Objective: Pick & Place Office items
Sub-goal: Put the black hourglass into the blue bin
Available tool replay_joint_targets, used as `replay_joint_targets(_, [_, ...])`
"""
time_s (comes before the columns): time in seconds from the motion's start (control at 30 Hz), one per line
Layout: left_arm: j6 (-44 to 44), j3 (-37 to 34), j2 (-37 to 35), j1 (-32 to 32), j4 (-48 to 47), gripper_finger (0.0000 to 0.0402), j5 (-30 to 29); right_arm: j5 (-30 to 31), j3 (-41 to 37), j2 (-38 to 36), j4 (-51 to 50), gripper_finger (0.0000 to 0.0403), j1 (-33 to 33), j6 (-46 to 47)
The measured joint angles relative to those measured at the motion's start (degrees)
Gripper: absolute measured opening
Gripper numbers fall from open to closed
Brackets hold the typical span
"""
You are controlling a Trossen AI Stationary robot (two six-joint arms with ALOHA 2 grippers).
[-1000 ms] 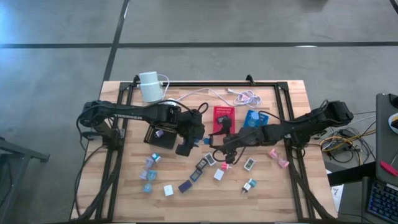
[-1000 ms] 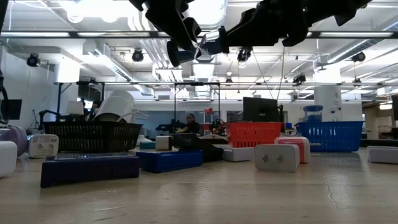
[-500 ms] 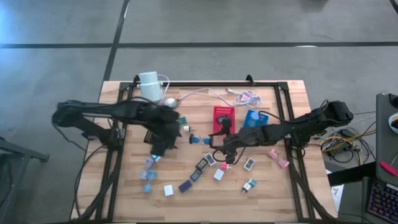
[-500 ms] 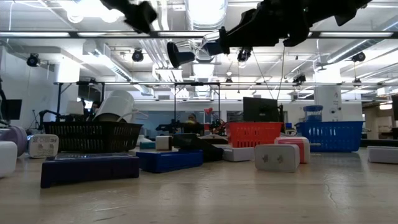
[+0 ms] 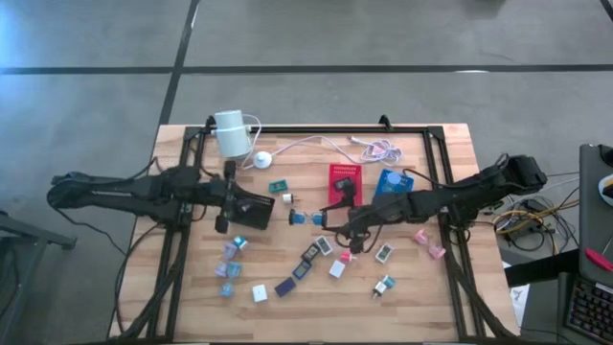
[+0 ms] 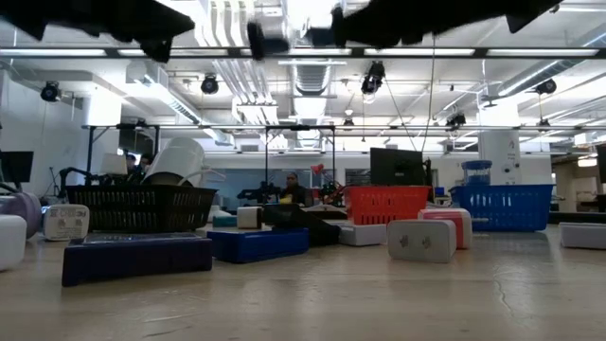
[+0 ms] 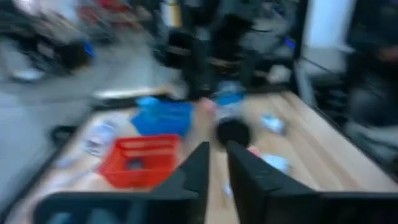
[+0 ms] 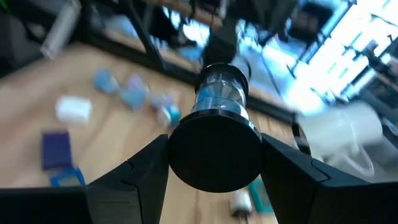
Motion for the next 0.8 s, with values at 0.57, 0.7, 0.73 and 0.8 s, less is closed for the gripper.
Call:
replay_joint_targets(0.57, [6.7, -12.1, -10.3, 0.2, 3.4, 0.0014, -7.2, -10.2, 0.0, -34.7, -25.4, 0.0205, 0.0, 13.4])
replay_joint_targets(0.7, [8.0, -12.1, -10.2, 0.2, 3.3, 0.0014, -7.2, -11.3, -0.3, -42.8, -30.8, 0.0205, 0.2, 16.1])
replay_joint_targets(0.73, [8.2, -12.1, -10.2, 0.2, 3.2, 0.0013, -7.2, -11.2, -0.5, -44.7, -31.9, 0.0205, 0.3, 16.5])
replay_joint_targets(0.8, [8.6, -12.1, -10.2, 0.2, 3.2, 0.0012, -7.2, -11.2, -1.1, -48.0, -33.5, 0.0205, 0.3, 16.8])
